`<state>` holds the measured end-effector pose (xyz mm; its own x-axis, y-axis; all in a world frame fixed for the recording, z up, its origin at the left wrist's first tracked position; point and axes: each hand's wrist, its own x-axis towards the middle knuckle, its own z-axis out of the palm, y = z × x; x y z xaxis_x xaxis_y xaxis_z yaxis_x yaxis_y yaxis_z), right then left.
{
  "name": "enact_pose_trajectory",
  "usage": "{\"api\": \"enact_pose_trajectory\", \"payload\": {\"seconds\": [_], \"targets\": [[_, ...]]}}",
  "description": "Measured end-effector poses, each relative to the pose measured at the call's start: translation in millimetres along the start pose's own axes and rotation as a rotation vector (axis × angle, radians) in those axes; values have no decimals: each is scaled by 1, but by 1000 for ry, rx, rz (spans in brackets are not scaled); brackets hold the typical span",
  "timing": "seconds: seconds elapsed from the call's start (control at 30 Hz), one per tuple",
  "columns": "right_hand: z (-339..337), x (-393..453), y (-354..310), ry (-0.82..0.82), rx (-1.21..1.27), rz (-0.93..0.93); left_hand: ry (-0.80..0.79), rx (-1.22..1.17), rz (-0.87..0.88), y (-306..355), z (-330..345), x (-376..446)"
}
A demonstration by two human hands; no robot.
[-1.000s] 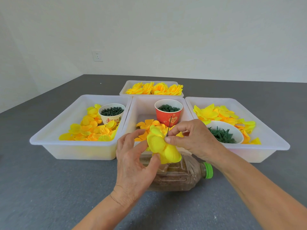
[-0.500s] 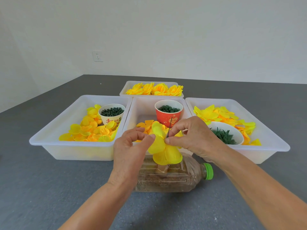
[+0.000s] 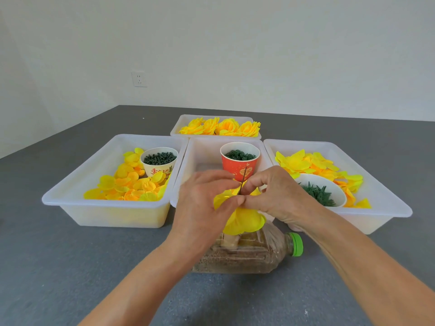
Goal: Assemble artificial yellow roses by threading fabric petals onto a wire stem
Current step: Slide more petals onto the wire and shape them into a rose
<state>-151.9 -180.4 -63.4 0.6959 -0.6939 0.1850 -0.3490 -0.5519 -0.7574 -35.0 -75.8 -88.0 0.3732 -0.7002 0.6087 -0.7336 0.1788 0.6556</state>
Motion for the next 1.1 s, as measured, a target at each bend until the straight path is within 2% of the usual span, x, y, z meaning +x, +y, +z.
{"api": "enact_pose_trajectory", "payload": {"seconds": [0.1, 0.27, 0.37, 0.63, 0.9, 1.03, 1.1], "targets": [[-2, -2, 1, -13, 60, 23, -108, -104, -29, -4, 0, 4], [-4, -2, 4, -83, 171, 103, -107, -192, -79, -9, 4, 6], [-6, -2, 6, -118, 218, 145, -97, -148, -96, -12, 6, 7], [-3, -1, 8, -43, 198, 160, -99, -96, -129, -12, 8, 6], [-2, -1, 8, -51, 145, 165, -90, -16, -91, -11, 9, 5], [-12, -2, 6, -84, 197, 173, -130, -2, -131, -9, 5, 10], [-28, 8, 14, 6, 236, 164, -183, 8, -140, -9, 2, 15]]}}
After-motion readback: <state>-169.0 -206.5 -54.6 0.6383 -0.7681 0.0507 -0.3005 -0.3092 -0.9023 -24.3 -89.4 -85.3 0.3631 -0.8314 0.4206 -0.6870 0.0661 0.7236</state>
